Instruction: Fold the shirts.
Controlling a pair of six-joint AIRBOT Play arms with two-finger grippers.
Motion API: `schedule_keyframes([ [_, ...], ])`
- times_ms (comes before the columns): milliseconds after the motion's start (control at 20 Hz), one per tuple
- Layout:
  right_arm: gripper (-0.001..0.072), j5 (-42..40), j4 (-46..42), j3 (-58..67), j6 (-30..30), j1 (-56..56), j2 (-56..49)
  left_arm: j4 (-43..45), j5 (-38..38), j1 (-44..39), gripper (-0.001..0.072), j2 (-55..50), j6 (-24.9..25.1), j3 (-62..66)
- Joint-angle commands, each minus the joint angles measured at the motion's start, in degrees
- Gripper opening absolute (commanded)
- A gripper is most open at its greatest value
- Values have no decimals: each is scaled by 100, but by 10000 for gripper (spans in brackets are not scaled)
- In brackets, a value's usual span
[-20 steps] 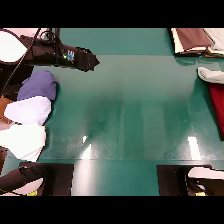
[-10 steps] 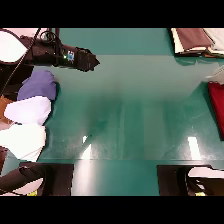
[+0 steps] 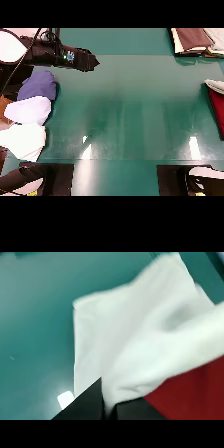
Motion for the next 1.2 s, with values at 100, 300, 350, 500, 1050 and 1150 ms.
schedule_keyframes([
  [100, 286, 212, -940, -1250, 42, -509, 616, 2, 4, -2, 22, -2, 166, 2],
  [300, 627, 164, -667, -1620, 308, -798, 907, 0, 4, -4, 22, -2, 166, 2],
  [350, 627, 103, -367, -1617, 306, -782, 986, -4, 4, -4, 22, -2, 164, 2],
  [500, 626, -129, 605, -1620, 306, -343, 1325, -7, 9, -2, 22, -2, 164, 2],
  [1050, 137, -540, 1165, -1620, 273, 3797, 2216, 55, 66, -2, 22, -2, 162, 2],
  [1150, 16, -634, 1167, -1620, 243, 4183, 2306, 55, 66, -2, 22, -2, 164, 2],
])
